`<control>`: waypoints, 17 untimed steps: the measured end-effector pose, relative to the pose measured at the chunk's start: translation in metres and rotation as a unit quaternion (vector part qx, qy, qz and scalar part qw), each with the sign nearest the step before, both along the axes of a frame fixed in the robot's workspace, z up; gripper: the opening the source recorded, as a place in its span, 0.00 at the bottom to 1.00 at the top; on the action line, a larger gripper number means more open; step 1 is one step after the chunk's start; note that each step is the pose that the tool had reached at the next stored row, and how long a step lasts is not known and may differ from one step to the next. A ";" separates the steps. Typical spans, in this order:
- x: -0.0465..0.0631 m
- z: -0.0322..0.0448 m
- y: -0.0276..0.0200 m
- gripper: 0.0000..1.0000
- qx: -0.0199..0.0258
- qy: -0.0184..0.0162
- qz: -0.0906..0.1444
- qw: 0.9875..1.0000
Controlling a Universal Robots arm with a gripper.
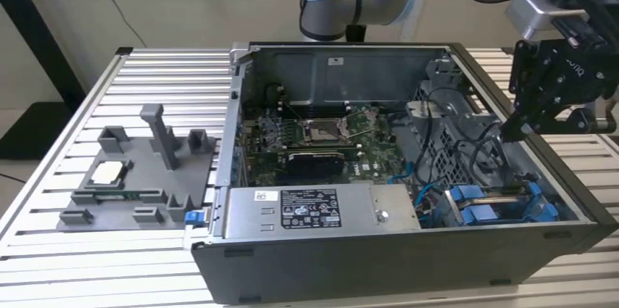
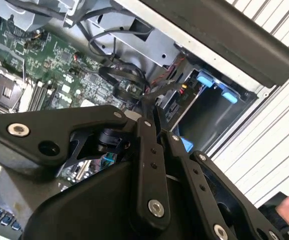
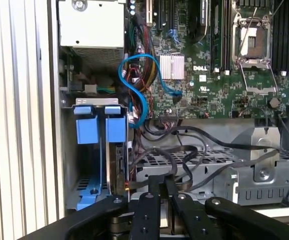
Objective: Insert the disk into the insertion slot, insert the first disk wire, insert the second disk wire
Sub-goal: 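Insert the second disk wire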
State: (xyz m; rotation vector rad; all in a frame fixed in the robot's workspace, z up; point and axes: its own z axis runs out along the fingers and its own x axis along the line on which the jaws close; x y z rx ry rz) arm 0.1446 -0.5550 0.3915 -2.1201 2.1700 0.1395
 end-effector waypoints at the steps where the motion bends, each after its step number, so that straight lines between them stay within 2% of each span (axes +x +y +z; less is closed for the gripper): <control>1: -0.001 0.0000 -0.0001 0.16 0.000 0.000 0.000 1.000; 10: -0.008 -0.0004 -0.0023 0.16 0.000 0.000 0.000 1.000; 14: -0.009 -0.0023 -0.0069 0.16 0.000 0.000 0.000 1.000; 17: -0.013 -0.0051 -0.0089 0.16 0.000 0.003 0.000 1.000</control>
